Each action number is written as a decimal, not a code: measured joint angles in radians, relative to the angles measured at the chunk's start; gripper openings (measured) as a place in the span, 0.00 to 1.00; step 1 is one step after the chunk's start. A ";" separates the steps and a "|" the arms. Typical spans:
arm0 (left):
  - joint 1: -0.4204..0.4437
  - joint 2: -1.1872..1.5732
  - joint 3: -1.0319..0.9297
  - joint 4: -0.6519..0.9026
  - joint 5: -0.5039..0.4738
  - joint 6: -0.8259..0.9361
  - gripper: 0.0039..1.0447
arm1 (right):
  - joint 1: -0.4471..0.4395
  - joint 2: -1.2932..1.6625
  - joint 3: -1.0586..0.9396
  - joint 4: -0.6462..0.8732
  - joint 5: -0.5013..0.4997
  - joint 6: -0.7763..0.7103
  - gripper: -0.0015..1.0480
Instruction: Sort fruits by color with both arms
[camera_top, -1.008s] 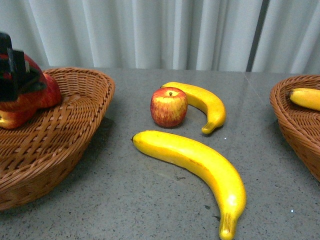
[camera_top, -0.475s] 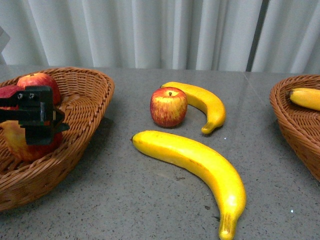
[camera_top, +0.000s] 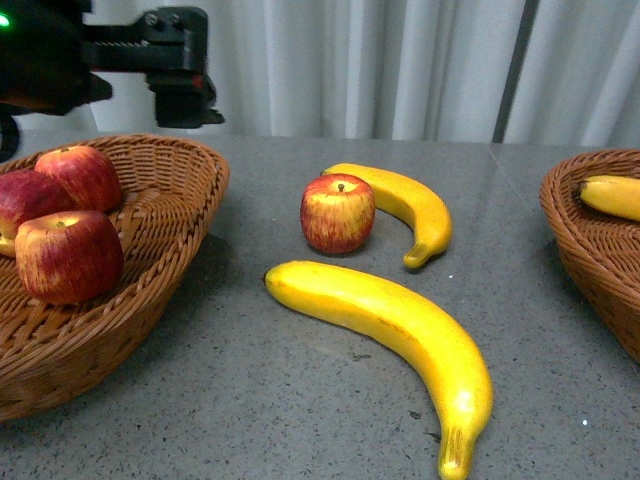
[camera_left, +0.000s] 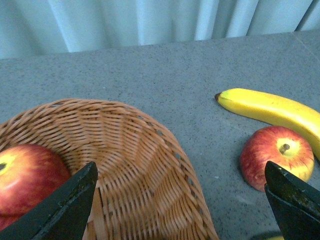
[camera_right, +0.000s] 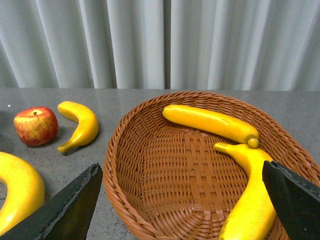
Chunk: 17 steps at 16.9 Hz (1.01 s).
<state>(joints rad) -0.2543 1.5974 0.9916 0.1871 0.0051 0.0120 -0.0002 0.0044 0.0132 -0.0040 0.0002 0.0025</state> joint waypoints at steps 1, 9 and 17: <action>-0.006 0.054 0.046 -0.009 0.030 0.001 0.94 | 0.000 0.000 0.000 0.000 0.000 0.000 0.94; -0.159 0.327 0.305 -0.137 0.072 0.148 0.94 | 0.000 0.000 0.000 0.000 0.000 0.000 0.94; -0.166 0.414 0.354 -0.136 0.091 0.154 0.94 | 0.000 0.000 0.000 0.000 0.000 0.000 0.94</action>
<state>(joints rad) -0.4198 2.0109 1.3460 0.0509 0.0963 0.1661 -0.0002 0.0044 0.0132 -0.0040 -0.0002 0.0025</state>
